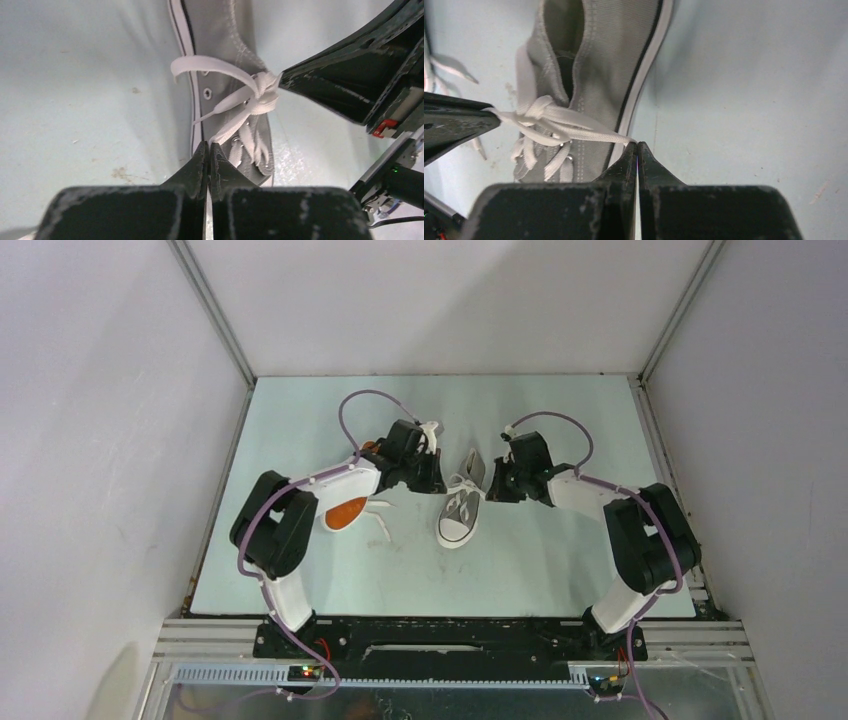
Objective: Tie the shoes
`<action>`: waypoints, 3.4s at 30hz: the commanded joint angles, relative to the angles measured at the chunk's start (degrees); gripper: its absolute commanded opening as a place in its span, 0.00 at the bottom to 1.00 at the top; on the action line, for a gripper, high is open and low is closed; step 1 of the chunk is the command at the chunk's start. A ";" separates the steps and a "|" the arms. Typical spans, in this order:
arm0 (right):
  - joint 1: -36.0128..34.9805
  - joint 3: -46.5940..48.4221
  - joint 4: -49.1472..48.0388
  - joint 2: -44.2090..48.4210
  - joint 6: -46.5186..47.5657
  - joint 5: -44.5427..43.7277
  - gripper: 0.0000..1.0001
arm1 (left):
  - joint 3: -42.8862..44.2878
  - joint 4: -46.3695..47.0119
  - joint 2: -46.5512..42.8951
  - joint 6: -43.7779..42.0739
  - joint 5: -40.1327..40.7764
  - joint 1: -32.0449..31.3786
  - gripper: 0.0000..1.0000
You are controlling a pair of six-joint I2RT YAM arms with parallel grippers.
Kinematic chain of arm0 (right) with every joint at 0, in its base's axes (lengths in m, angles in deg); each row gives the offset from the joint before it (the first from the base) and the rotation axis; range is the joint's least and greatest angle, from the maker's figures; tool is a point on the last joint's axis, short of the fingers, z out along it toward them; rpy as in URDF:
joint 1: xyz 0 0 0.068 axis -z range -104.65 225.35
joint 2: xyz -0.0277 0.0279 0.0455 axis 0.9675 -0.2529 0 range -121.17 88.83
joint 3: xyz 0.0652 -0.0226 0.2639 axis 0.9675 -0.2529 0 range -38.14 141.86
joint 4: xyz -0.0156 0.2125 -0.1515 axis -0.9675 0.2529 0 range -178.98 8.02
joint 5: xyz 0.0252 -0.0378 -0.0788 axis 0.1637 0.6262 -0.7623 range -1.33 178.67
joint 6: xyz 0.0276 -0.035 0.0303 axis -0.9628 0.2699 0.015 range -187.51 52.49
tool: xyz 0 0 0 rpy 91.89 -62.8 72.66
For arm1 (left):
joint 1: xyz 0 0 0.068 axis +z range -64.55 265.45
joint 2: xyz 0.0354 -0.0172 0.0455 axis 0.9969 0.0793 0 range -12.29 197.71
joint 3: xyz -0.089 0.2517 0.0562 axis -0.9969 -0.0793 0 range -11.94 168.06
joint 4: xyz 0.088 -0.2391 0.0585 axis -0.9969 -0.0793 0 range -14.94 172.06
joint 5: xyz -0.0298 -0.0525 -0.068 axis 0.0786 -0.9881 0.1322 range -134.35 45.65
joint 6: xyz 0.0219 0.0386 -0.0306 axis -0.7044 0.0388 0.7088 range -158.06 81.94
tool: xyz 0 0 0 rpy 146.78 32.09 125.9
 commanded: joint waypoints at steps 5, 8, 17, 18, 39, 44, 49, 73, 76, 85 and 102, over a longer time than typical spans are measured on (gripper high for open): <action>-0.18 3.51 4.10 -2.73 0.17 -6.51 0.00 | -1.17 0.11 -0.63 -4.18 3.75 1.07 0.00; -0.15 3.74 4.90 -3.15 0.01 -8.33 0.00 | -2.22 1.18 0.00 -4.44 5.90 1.19 0.00; -0.26 4.43 6.65 -4.30 -0.82 -11.95 0.00 | -2.40 1.48 2.82 -5.05 9.43 1.61 0.00; -0.26 4.53 7.06 -4.37 -0.98 -12.71 0.00 | -2.47 1.51 2.78 -5.06 10.04 1.61 0.00; -1.67 6.74 7.89 -4.95 -0.92 -12.17 0.00 | -3.58 3.92 0.34 -3.90 9.39 -0.19 0.00; -1.72 6.70 6.66 -1.65 0.93 -9.46 0.00 | -0.14 0.69 -4.21 -3.37 5.52 -0.23 0.00; -1.81 6.38 5.51 0.60 1.71 -7.93 0.00 | 3.36 -0.90 -5.36 -2.27 1.49 -0.23 0.00; 0.02 5.19 1.34 1.82 -0.04 -1.80 0.00 | 11.57 5.87 1.67 2.84 -4.54 2.74 0.59; 0.23 4.55 0.65 2.12 0.02 -0.58 0.00 | 5.59 4.89 -5.20 0.58 -1.03 2.97 0.68; 0.61 4.37 0.32 2.26 -0.15 1.89 0.00 | -6.61 5.92 -12.60 -0.65 0.88 3.23 0.53; 0.83 4.37 -0.28 1.56 -0.27 3.66 0.00 | -4.33 17.41 -1.23 -4.14 -8.11 1.45 0.49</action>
